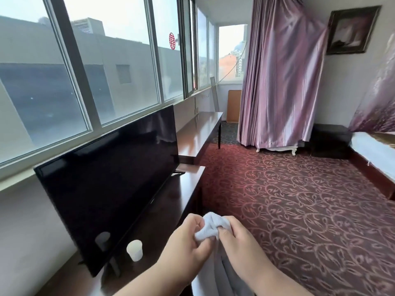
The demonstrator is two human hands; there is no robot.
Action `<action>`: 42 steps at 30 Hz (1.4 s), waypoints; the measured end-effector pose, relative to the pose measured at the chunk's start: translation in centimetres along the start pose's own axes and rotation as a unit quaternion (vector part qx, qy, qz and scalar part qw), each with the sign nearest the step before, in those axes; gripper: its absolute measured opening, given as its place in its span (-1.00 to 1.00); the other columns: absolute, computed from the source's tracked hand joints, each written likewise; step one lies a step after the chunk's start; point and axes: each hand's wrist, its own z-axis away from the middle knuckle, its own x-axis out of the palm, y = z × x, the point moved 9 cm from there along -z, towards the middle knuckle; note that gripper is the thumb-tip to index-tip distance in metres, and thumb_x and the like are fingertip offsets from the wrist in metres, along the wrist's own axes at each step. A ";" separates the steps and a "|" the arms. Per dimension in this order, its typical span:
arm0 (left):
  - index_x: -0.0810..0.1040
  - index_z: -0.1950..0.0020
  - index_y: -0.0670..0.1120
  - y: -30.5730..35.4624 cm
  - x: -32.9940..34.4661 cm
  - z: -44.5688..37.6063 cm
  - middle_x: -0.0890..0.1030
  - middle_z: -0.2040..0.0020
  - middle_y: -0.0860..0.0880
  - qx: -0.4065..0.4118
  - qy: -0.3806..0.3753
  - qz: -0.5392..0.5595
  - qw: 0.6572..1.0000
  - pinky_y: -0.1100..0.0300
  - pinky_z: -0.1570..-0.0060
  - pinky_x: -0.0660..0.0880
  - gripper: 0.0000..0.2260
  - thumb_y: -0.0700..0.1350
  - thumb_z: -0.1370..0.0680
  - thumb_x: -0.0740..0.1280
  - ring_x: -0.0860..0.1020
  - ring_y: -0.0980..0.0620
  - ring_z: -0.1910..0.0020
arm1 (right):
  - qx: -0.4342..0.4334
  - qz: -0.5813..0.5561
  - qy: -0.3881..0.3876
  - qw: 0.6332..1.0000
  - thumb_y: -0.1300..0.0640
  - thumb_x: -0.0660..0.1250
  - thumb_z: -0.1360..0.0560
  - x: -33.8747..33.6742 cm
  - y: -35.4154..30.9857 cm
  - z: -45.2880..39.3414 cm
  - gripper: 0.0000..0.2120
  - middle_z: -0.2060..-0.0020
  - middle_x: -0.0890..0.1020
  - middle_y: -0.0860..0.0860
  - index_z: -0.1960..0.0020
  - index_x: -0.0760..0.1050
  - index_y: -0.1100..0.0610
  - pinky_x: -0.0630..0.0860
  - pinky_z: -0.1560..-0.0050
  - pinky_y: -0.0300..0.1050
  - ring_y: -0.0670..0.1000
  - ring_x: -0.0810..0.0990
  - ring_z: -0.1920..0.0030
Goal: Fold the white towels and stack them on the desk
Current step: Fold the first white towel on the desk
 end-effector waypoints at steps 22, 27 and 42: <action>0.37 0.04 0.17 -6.7 17.1 -52.0 0.55 0.23 0.15 0.127 -0.059 0.029 0.990 0.25 0.33 0.43 -0.82 0.09 -0.44 0.33 0.47 0.21 0.32 | -0.018 0.026 0.112 0.993 -0.12 0.18 -0.56 -20.4 7.7 -46.8 -0.82 0.03 0.64 -0.32 -0.11 0.50 -0.25 0.44 0.01 -0.20 -0.29 0.58 -0.01; 0.37 0.01 0.19 -9.8 20.9 -64.0 0.57 0.13 0.18 0.118 -0.033 -0.011 0.992 0.18 0.27 0.47 -0.83 0.13 -0.44 0.29 0.53 0.16 0.23 | -0.052 0.014 0.124 0.991 -0.15 0.15 -0.50 -24.2 11.3 -59.8 -0.78 0.04 0.62 -0.29 -0.08 0.49 -0.22 0.47 -0.04 -0.18 -0.23 0.58 -0.02; 0.34 0.00 0.22 -22.7 19.5 -97.8 0.53 0.08 0.27 -0.036 0.184 -0.112 0.976 0.09 0.28 0.52 -0.80 0.21 -0.43 0.22 0.54 0.20 0.19 | -0.149 -0.008 -0.155 0.977 -0.21 0.14 -0.49 -22.7 13.4 -104.0 -0.69 0.01 0.61 -0.30 -0.12 0.51 -0.16 0.43 0.05 -0.46 -0.25 0.58 -0.05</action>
